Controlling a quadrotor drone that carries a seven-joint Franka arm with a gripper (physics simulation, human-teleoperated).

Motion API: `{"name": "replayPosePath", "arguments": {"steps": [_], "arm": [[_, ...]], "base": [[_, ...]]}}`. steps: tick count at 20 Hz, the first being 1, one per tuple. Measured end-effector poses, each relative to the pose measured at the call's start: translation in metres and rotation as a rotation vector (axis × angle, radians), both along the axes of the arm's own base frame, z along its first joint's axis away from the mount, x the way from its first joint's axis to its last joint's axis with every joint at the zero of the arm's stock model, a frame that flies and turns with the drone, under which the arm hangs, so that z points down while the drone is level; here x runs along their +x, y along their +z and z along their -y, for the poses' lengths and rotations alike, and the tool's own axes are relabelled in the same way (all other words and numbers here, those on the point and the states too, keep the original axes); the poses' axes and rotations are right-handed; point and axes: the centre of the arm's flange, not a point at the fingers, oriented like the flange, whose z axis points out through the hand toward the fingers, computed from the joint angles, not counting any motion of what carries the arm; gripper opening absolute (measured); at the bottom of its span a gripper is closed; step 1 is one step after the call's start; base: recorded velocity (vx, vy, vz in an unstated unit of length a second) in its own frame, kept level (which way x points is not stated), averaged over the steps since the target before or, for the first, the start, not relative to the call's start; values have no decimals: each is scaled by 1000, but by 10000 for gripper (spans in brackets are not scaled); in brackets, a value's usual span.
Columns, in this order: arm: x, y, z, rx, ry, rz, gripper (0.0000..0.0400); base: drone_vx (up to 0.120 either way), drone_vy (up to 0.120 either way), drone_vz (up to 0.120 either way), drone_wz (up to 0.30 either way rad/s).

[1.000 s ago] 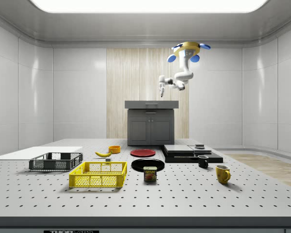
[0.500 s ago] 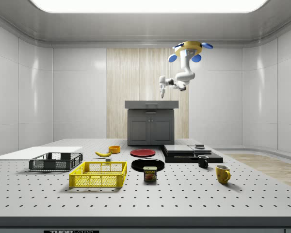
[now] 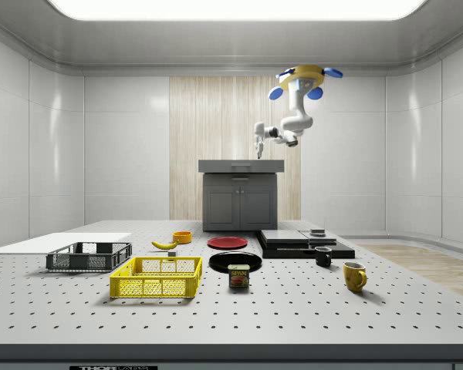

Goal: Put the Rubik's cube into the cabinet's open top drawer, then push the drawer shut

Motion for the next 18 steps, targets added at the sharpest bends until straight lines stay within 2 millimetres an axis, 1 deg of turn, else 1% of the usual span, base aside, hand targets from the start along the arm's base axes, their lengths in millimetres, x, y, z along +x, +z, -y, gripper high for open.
{"name": "replayPosePath", "arguments": {"steps": [1,2,3,6,8,11,14,17,18], "arm": [[-1,1,-4,-52,-5,-1,400],[-6,4,-2,-199,-13,-4,400],[-9,9,6,-362,11,2,400],[-7,33,18,-789,108,39,400],[-5,49,36,-1008,94,39,400],[-3,69,61,-1236,57,27,400],[-2,82,78,-1375,33,18,400],[-1,89,88,-1457,18,11,400],[-1,91,90,-1476,15,10,335]], "base": [[0,120,0,0],[0,120,0,0],[0,120,0,0],[0,107,0,0],[0,-100,0,0],[0,-120,0,0],[0,-120,0,0],[0,-120,0,0],[0,-120,0,0]]}}
